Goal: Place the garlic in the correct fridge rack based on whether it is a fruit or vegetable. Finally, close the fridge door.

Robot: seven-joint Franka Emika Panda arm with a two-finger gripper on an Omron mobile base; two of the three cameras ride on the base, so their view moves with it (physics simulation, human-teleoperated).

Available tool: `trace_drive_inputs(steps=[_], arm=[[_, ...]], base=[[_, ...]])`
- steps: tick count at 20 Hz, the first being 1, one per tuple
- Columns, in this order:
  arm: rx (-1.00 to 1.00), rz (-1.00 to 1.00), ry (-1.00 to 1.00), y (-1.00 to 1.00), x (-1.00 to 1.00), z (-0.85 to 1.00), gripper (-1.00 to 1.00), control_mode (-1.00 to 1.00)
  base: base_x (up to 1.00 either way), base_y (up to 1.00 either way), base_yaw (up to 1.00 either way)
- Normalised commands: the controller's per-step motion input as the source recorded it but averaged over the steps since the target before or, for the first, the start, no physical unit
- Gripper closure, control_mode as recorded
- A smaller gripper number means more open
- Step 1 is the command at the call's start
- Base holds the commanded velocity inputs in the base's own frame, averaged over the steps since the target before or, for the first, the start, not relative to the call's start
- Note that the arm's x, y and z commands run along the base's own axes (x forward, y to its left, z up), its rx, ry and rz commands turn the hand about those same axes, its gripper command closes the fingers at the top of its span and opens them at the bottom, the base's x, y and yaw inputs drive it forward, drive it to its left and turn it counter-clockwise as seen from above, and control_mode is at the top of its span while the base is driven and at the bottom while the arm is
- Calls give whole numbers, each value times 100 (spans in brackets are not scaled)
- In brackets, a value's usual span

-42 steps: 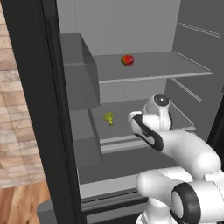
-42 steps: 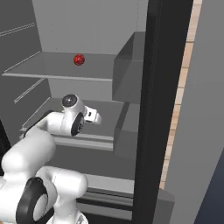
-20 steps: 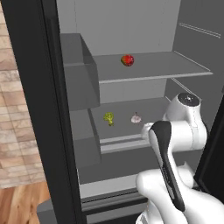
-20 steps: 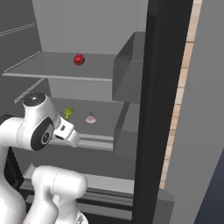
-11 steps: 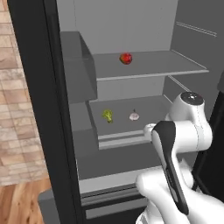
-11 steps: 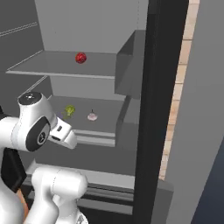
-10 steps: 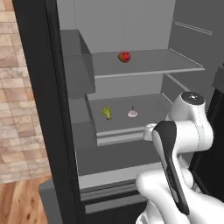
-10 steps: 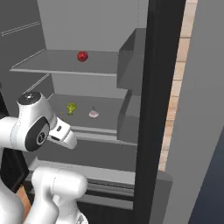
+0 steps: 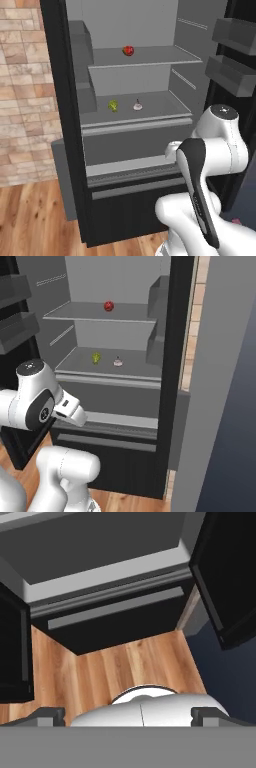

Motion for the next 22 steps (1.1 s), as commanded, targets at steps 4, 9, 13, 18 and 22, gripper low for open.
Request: trace_drive_inputs(steps=[4,9,13,18,22], arm=[[0,0,0,0,0,0,-100,100],[0,0,0,0,0,0,-100,100],[0,0,0,0,0,0,-100,100],[-4,4,-15,14,-29,19,-100,-100],[-26,26,-37,91,-72,83,-100,-100]], base=[[-38,0,0],[-18,0,0],[-11,0,0],[0,0,0],[0,0,0]])
